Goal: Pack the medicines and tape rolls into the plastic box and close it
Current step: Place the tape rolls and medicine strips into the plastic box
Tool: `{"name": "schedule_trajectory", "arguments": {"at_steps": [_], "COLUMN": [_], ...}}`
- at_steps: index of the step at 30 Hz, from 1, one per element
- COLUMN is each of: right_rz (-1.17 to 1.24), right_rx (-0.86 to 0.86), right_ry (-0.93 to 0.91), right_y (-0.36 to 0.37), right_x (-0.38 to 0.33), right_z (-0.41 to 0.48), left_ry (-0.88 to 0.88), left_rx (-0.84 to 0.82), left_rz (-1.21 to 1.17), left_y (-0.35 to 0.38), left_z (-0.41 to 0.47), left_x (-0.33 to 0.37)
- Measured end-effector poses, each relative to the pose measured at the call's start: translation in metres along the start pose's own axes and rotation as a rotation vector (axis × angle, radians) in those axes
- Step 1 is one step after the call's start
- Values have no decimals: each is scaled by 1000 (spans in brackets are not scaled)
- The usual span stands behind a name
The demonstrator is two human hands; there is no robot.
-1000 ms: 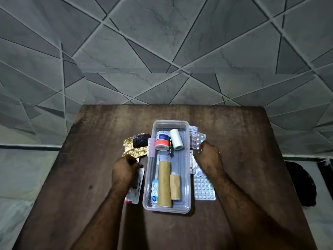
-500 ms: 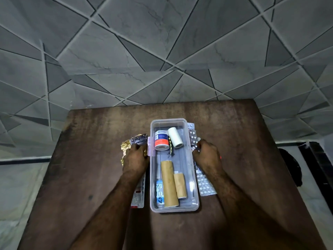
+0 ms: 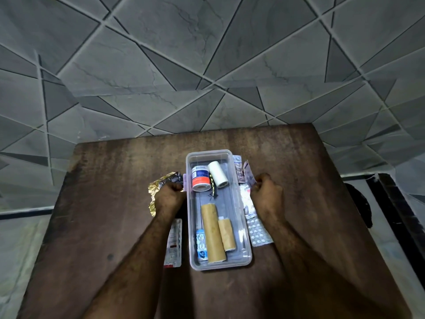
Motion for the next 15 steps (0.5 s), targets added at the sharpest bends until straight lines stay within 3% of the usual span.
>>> {"name": "schedule_trajectory", "arguments": {"at_steps": [3,7,11,15], "right_rz": [153,481,628,592], "right_rx": [36,23,0,-101], "right_ry": [118,187,99,81], "right_y": [-7,-10,-6,14], "right_x": [-3,-11,-26,-34], "right_z": [0,-6,-27,-47], "left_ry": [-18,43,343,674], "left_rx": [5,140,421,404], "left_rz": [-136,-224,11,293], "left_y": [3,-15,-38,-17], "left_z": [8,-6,-59,-98], "left_x": [-4,4,34,46]}}
Point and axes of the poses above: each hand's wrist, its own z-axis towards the middle knuckle, its own y-axis out of the palm, x = y × z, the point moved 4 cm from there along z, towards the middle knuckle, and after that the axes turned 11 degrees about z, right-handed, at the moved point
